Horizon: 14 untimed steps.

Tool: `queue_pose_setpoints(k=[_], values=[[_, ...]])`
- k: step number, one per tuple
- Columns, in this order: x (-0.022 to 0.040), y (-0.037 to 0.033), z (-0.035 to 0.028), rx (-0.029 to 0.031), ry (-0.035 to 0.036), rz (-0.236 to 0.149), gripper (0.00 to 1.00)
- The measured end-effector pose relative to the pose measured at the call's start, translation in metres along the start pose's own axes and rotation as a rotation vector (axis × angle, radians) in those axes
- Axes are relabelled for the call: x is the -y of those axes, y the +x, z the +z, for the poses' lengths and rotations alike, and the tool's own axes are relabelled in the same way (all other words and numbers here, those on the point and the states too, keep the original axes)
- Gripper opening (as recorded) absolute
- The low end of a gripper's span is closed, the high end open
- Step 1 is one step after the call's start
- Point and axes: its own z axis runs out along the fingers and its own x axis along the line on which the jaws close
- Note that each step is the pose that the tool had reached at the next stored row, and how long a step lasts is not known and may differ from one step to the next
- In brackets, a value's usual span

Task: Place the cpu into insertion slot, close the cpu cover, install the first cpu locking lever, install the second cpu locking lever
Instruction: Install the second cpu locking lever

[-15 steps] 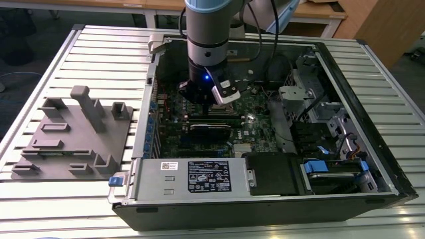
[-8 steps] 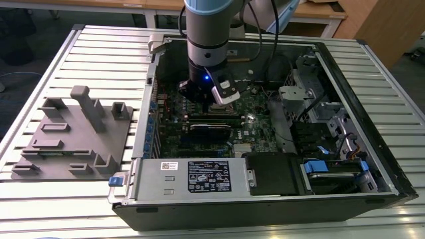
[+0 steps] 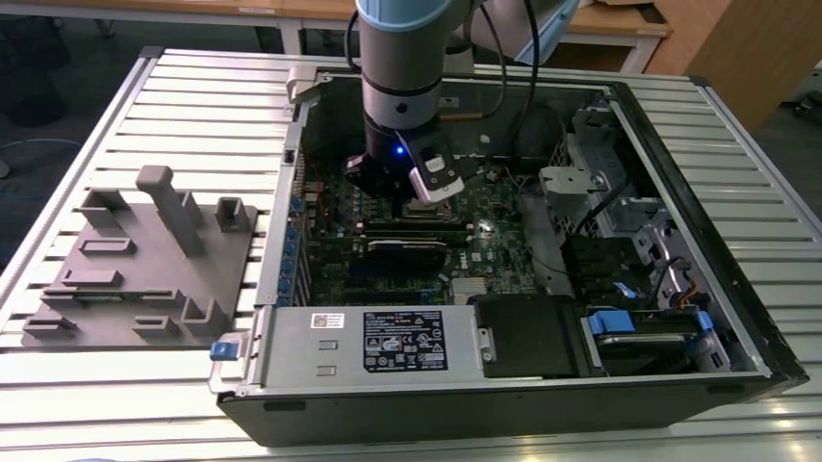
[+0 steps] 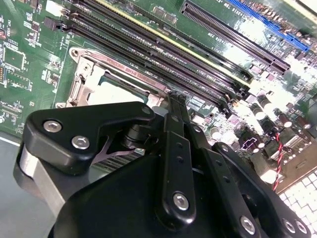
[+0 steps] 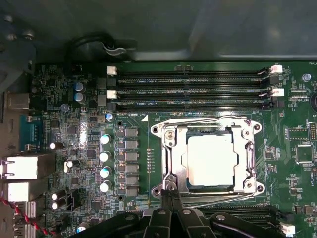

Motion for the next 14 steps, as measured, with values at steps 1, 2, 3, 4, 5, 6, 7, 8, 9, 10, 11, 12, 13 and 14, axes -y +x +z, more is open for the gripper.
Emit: queue_pose_setpoints(k=[1,2,3,4,5,6,7,8,9,10,11,12,13,14], values=[[0.0,0.0,0.0,-0.0001,0.0,0.0,0.11],[0.0001,0.0,-0.0001,-0.0001,0.0,0.0,0.11],[0.0001,0.0,-0.0001,-0.0001,0.0,0.0,0.11],[0.0001,0.0,-0.0001,-0.0001,-0.0001,0.0,0.11],[0.0,0.0,-0.0001,-0.0001,-0.0002,0.0,0.11],[0.0001,0.0,0.0,-0.0001,-0.0003,0.0,0.11],[0.0001,0.0001,0.0002,-0.0001,-0.0009,0.0,0.11],[0.0001,0.0001,0.0003,-0.0001,-0.0011,0.0,0.11],[0.0002,0.0001,0.0012,-0.0002,-0.0016,0.0,0.11],[0.0002,0.0001,0.0017,-0.0002,-0.0016,0.0,0.11],[0.0002,0.0002,0.0018,-0.0002,-0.0016,0.0,0.11],[0.0002,0.0002,0.002,-0.0001,-0.0017,0.0,0.11],[0.0002,0.0003,0.0021,-0.0001,-0.0017,0.0,0.11],[0.0003,0.0004,0.0022,-0.0001,-0.0016,0.0,0.11]])
